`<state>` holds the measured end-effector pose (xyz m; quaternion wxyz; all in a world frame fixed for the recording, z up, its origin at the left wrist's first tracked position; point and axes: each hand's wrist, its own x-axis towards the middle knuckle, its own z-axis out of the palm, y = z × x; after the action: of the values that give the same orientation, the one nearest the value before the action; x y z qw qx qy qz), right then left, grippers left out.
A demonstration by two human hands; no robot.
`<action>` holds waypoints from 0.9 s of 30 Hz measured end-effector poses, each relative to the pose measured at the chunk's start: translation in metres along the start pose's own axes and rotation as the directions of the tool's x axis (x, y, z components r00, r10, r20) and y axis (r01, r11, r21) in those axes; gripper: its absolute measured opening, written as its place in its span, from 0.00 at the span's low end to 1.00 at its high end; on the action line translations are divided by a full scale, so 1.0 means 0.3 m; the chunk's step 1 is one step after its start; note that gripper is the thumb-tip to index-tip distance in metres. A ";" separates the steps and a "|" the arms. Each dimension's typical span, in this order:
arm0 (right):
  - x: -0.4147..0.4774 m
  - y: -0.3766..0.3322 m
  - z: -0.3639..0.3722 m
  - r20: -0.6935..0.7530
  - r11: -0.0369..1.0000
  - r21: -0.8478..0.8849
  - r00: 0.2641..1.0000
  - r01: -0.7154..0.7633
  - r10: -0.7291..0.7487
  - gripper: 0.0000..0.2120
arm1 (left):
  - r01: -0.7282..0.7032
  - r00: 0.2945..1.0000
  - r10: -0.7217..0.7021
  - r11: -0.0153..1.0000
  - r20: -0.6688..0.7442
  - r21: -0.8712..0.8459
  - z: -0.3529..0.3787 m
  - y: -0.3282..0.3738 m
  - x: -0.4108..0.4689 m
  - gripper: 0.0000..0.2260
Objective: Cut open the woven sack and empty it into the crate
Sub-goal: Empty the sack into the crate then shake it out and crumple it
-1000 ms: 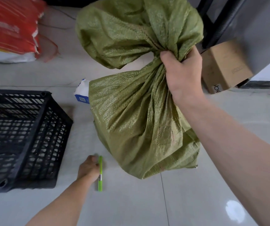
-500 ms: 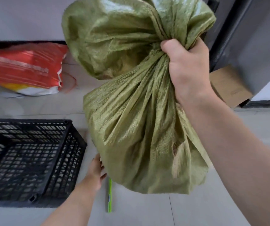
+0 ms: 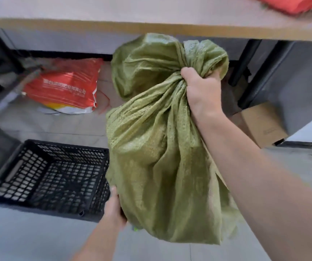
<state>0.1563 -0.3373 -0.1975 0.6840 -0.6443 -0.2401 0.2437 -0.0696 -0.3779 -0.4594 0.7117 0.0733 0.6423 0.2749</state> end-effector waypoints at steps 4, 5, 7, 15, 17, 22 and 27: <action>-0.016 -0.167 0.039 0.058 0.987 -0.121 0.992 -0.104 0.111 0.20 | -0.023 0.998 0.021 0.999 -0.065 -0.026 -0.094 0.076 -0.219 0.23; -0.030 -0.209 0.052 0.086 0.982 -0.139 0.986 -0.131 0.144 0.19 | -0.006 0.997 0.004 1.000 -0.071 -0.028 -0.105 0.105 -0.282 0.25; -0.056 -0.281 0.075 0.124 0.971 -0.153 0.971 -0.183 0.203 0.15 | 0.016 0.993 -0.021 0.999 -0.119 -0.041 -0.129 0.150 -0.404 0.31; -0.106 -0.557 0.231 0.275 0.898 -0.342 0.884 -0.279 0.379 0.13 | -0.136 0.941 0.090 0.983 -0.325 -0.122 -0.216 0.433 -0.774 0.29; -0.112 -0.604 0.291 0.302 0.879 -0.397 0.866 -0.265 0.398 0.26 | -0.141 0.929 0.095 0.984 -0.357 -0.105 -0.247 0.496 -0.821 0.30; -0.141 -0.677 0.452 0.342 0.870 -0.450 0.860 -0.204 0.378 0.25 | -0.161 0.864 0.139 0.987 -0.484 -0.004 -0.329 0.622 -0.878 0.35; -0.198 -0.726 0.600 0.407 0.862 -0.417 0.788 -0.290 0.462 0.38 | -0.206 0.858 0.147 0.976 -0.493 -0.068 -0.422 0.736 -0.883 0.32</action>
<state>0.0003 -0.2491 0.0290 0.4174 -0.7009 -0.3087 0.4891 -0.2624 -0.3531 -0.1476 0.5027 0.0184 0.7732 0.3861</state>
